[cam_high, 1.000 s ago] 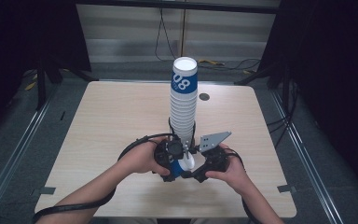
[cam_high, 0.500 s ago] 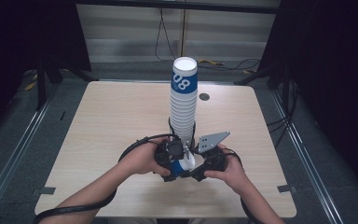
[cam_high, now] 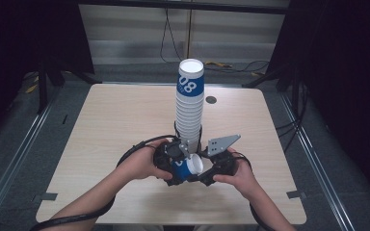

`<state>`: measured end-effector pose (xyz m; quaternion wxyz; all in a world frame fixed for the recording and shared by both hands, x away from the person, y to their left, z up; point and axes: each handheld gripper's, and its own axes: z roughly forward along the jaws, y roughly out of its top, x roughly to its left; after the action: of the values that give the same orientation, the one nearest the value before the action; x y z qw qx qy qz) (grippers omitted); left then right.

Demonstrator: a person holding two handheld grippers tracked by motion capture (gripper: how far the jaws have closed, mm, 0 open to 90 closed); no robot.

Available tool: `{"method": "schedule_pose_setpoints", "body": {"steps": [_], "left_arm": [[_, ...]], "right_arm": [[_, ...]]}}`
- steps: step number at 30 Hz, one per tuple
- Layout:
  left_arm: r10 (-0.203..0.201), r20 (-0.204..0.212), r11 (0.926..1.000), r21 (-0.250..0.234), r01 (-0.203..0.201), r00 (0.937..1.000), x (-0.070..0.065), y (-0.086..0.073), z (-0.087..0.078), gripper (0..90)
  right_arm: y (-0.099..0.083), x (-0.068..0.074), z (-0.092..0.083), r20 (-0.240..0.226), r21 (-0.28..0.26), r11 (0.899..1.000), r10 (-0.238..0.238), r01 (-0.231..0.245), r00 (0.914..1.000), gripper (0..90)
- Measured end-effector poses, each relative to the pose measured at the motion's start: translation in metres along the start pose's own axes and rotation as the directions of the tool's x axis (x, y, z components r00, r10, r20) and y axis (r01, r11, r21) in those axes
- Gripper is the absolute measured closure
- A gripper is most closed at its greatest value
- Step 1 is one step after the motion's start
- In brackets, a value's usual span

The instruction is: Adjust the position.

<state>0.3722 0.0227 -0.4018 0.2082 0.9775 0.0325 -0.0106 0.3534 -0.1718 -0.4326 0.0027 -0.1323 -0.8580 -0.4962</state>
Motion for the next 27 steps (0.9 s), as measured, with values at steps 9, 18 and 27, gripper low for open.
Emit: {"method": "schedule_pose_setpoints", "body": {"steps": [9,18,27], "left_arm": [[0.002,0.014,1.0000,0.007,-0.002,0.9999,0.0041,-0.0003,0.0011,18.4],[-0.005,0.000,1.0000,-0.001,0.005,1.0000,0.0050,-0.0031,0.0006,18.0],[0.018,-0.002,0.9998,0.012,-0.018,0.9998,0.0034,-0.0010,0.0013,17.9]], "right_arm": [[0.0006,-0.0002,0.0013,0.006,0.004,1.000,-0.011,0.011,0.9999,26.5],[0.0007,-0.0022,0.0045,0.008,-0.004,1.000,-0.007,0.007,0.9999,26.5],[0.0000,0.0011,0.0036,0.020,-0.002,1.000,-0.020,0.020,0.9996,26.5]]}}
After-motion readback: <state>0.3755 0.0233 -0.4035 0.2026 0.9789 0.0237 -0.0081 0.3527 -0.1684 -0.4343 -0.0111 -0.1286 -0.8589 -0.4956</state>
